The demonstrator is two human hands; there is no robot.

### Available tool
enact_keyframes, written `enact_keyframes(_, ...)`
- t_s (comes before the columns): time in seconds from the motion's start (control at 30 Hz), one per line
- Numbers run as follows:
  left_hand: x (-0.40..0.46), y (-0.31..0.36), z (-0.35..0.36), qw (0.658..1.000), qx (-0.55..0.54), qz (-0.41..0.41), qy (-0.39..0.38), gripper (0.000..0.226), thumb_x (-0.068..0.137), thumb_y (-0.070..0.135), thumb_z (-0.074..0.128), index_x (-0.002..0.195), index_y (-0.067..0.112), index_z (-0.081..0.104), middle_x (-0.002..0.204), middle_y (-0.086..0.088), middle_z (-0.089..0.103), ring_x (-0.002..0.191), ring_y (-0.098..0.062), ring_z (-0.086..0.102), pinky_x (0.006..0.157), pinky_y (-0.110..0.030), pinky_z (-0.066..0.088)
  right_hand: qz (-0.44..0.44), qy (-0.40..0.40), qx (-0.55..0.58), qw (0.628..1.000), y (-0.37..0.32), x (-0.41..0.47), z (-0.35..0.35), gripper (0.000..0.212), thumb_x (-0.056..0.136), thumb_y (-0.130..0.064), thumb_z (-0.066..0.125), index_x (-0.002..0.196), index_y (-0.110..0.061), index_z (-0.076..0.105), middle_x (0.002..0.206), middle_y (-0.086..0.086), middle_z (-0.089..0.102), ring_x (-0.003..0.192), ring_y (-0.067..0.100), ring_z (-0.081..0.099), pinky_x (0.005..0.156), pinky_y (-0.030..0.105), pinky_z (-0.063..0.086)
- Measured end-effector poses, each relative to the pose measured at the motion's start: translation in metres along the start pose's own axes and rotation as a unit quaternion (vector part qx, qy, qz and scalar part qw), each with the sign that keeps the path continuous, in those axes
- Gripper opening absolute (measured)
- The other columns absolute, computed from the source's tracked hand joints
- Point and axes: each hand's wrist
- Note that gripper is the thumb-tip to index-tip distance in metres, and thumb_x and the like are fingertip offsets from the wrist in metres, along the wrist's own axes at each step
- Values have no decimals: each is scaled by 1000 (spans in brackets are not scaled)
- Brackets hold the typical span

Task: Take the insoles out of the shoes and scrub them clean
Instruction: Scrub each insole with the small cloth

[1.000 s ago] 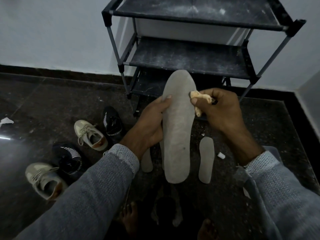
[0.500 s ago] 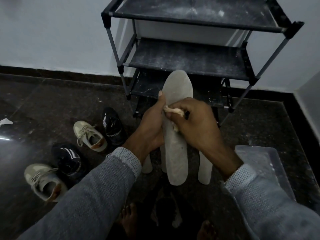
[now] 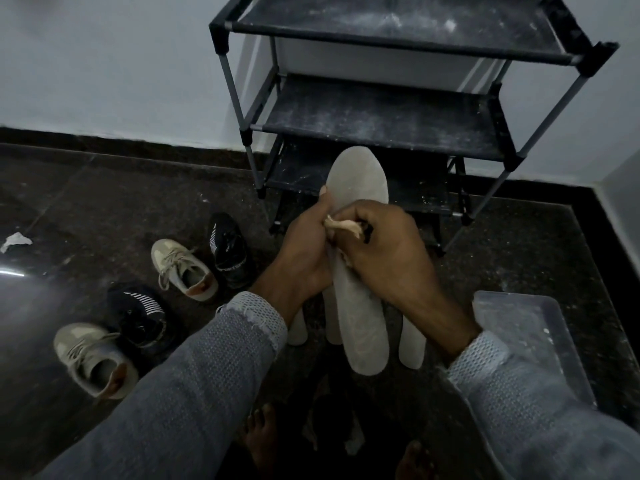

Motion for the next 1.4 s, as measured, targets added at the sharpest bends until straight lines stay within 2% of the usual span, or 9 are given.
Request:
enact_keyframes(0.2,-2,-3,3,1000,-17,-14,-8,55,102,44,32,131,3,52,120,-19,64,95,-26,67,78,-35,58,34,106,-53,992,24,12,-20,13,88,-22,67,76,-17,69,66,-13,61,63,5,61,63,31,54)
enact_keyframes(0.43,0,-2,0,1000,-19,-7,8,55,102,43,32,132,1,52,113,-17,66,93,-26,67,72,-34,59,-26,-9,-33,999,8,4,0,5,87,-13,69,86,-11,74,80,-4,70,73,4,62,65,13,49)
enact_keyframes(0.53,-3,-3,1,1000,-16,-14,-7,55,102,44,31,131,1,52,126,-21,60,101,-28,64,84,-37,55,3,39,-52,998,17,10,-10,10,88,-19,68,79,-16,71,72,-11,65,66,2,60,60,15,46)
enact_keyframes(0.63,-3,-4,4,999,-18,-16,-25,55,103,43,27,133,2,49,122,-19,61,97,-26,64,81,-35,56,37,101,-69,992,28,15,-22,9,88,-24,67,83,-18,71,73,-13,62,68,0,59,61,15,46)
enact_keyframes(0.83,3,-4,-1,1000,-20,-10,-10,53,102,42,31,122,0,56,103,-17,68,84,-24,69,71,-32,59,-10,-4,-40,999,12,7,-5,7,87,-18,69,87,-13,73,78,-7,68,70,4,62,63,16,50)
enact_keyframes(0.97,0,-7,0,1000,0,-18,-19,50,103,42,29,119,4,57,105,-16,67,89,-25,66,78,-34,57,11,61,-53,997,20,14,-15,8,88,-21,68,83,-16,71,70,-16,62,65,0,60,59,11,45)
enact_keyframes(1.1,-3,-11,5,999,20,-30,-32,46,103,41,30,116,9,59,107,-14,67,92,-24,65,86,-37,52,34,109,-57,992,32,16,-26,11,89,-24,66,86,-14,71,74,-8,66,67,5,61,63,26,53)
enact_keyframes(1.23,-2,-11,5,999,28,-24,-21,50,103,41,31,127,5,55,121,-18,63,107,-27,62,93,-37,50,-6,30,-32,999,16,11,-13,5,88,-16,68,85,-14,71,77,-8,67,72,4,61,63,17,50)
enact_keyframes(1.4,-3,-13,6,998,48,-28,-24,45,103,40,30,124,10,56,113,-14,66,95,-23,65,82,-33,55,21,105,-61,992,28,18,-25,10,89,-22,67,84,-14,72,73,-8,65,68,5,61,66,31,54)
Point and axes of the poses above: each hand's wrist, its own x-axis towards the middle knuckle, its own z-axis out of the palm, y = z × x
